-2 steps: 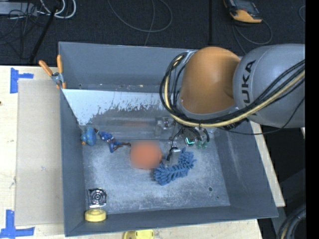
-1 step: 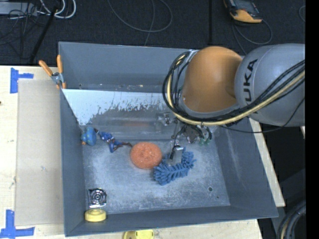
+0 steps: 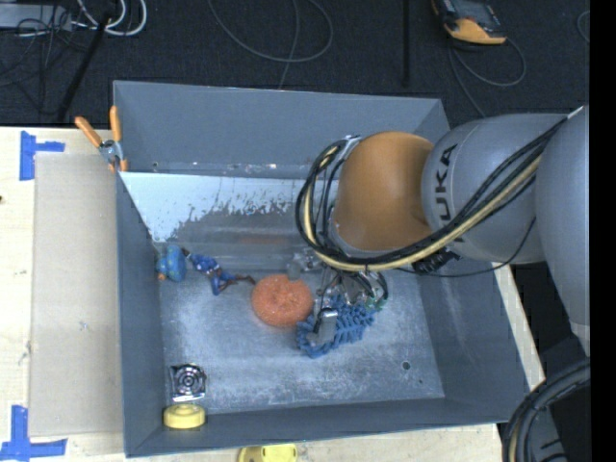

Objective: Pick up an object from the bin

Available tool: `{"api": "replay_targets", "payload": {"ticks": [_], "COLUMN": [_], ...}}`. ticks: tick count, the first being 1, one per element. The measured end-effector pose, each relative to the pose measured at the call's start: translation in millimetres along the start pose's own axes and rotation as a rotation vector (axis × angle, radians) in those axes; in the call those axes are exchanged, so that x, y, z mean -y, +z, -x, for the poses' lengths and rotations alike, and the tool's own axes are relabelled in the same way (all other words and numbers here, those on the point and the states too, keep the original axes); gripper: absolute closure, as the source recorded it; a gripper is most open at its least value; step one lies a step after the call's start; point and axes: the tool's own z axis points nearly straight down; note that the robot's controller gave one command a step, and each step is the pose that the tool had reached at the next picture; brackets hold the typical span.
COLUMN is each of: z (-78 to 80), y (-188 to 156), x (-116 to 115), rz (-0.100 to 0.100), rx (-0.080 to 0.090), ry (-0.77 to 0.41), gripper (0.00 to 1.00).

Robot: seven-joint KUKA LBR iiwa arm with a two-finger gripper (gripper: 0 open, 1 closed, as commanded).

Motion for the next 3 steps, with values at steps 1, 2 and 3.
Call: {"api": "replay_targets", "payload": {"ticks": [1,2,3], "z": [-2.9,-3.0,-3.0], "y": [27.1,27.1,27.1], "x": [1.5,1.8,1.9], "rz": [0.001,0.002,0.002], "rx": [-0.001,-0.001,-0.001], "ry": [-0.056,-0.052,-0.052], "gripper": [1.0,1.0,1.0]}}
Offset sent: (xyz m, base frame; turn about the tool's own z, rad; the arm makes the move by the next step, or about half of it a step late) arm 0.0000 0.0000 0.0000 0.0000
